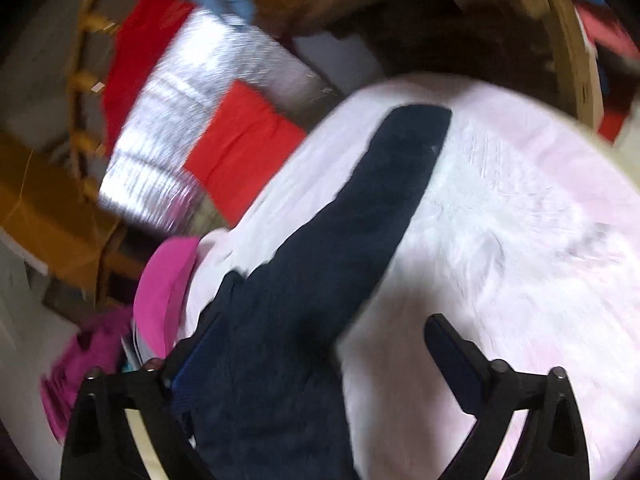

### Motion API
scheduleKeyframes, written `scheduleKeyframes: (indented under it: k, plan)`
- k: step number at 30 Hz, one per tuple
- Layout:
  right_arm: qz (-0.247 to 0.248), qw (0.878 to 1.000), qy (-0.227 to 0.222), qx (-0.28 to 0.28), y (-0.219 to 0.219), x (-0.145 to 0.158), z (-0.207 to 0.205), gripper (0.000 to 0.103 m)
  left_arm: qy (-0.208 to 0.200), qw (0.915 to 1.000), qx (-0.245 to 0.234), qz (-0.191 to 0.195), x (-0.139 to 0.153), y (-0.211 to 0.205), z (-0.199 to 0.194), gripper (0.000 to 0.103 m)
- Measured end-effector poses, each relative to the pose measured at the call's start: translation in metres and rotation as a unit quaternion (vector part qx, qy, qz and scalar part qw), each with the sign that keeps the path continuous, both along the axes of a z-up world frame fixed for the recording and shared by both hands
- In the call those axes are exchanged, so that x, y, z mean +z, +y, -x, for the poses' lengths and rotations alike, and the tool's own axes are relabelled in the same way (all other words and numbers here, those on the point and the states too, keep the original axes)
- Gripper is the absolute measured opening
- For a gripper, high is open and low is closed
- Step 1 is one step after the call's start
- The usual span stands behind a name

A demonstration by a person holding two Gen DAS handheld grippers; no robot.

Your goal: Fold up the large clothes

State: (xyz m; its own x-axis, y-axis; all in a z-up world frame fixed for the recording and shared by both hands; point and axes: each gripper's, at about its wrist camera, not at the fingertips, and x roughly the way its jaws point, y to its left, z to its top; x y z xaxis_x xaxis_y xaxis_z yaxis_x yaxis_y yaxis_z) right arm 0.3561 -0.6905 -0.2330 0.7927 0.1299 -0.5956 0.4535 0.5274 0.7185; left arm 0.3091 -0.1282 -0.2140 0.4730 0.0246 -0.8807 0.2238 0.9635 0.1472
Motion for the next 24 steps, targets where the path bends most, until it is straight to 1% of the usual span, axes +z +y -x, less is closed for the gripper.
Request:
scheduleKeyframes:
  k: [2, 5, 7, 9, 10, 11, 12, 13, 14, 15, 17, 18, 19, 20, 22, 24]
  plan:
    - [-0.039, 0.999, 0.000, -0.018, -0.017, -0.026, -0.019, 0.087, 0.012, 0.9999, -0.003, -0.006, -0.008, -0.004, -0.006, 0.103]
    - [-0.099, 0.994, -0.005, -0.043, -0.040, -0.065, -0.046, 0.080, 0.029, 0.9994, -0.009, -0.016, -0.018, -0.009, -0.014, 0.103]
    - [-0.124, 0.991, -0.019, -0.053, -0.048, -0.081, -0.059, 0.074, 0.044, 0.9988, -0.012, -0.015, -0.024, -0.010, -0.018, 0.103]
    - [-0.145, 0.988, -0.017, -0.056, -0.051, -0.095, -0.072, 0.070, 0.049, 0.9987, -0.011, -0.012, -0.027, -0.009, -0.020, 0.103]
    - [-0.152, 0.986, -0.015, -0.059, -0.051, -0.100, -0.077, 0.062, 0.051, 0.9986, -0.011, -0.007, -0.028, -0.009, -0.021, 0.103]
    - [-0.149, 0.987, -0.013, -0.064, -0.051, -0.104, -0.083, 0.046, 0.053, 0.9985, -0.012, -0.003, -0.030, -0.008, -0.022, 0.103]
    - [-0.145, 0.987, -0.011, -0.065, -0.049, -0.106, -0.088, 0.039, 0.056, 0.9983, -0.013, 0.001, -0.031, -0.007, -0.022, 0.103]
    - [-0.144, 0.987, -0.011, -0.065, -0.050, -0.106, -0.093, 0.029, 0.058, 0.9982, -0.013, 0.004, -0.032, -0.008, -0.023, 0.103]
    - [-0.138, 0.988, -0.012, -0.062, -0.048, -0.104, -0.096, 0.024, 0.062, 0.9979, -0.015, 0.010, -0.033, -0.007, -0.023, 0.103]
    - [-0.129, 0.990, -0.012, -0.062, -0.045, -0.100, -0.097, 0.022, 0.064, 0.9977, -0.015, 0.014, -0.033, -0.006, -0.023, 0.103]
    - [-0.092, 0.994, -0.029, -0.057, -0.036, -0.080, -0.096, 0.017, 0.068, 0.9972, -0.011, 0.028, -0.034, -0.001, -0.023, 0.103]
    - [-0.067, 0.995, -0.047, -0.048, -0.026, -0.062, -0.094, 0.017, 0.069, 0.9968, -0.011, 0.037, -0.033, 0.001, -0.022, 0.103]
    - [-0.056, 0.996, -0.058, -0.041, -0.023, -0.052, -0.094, 0.017, 0.069, 0.9965, -0.016, 0.044, -0.031, 0.003, -0.022, 0.103]
    - [-0.039, 0.996, -0.074, -0.024, -0.010, -0.034, -0.093, 0.016, 0.065, 0.9963, -0.021, 0.052, -0.028, 0.006, -0.022, 0.103]
    - [-0.011, 0.995, -0.095, 0.007, 0.017, -0.004, -0.092, 0.016, 0.049, 0.9963, -0.019, 0.068, -0.019, 0.012, -0.022, 0.103]
    - [0.018, 0.992, -0.112, 0.048, 0.056, 0.027, -0.094, 0.017, 0.026, 0.9956, -0.014, 0.089, -0.004, 0.022, -0.020, 0.103]
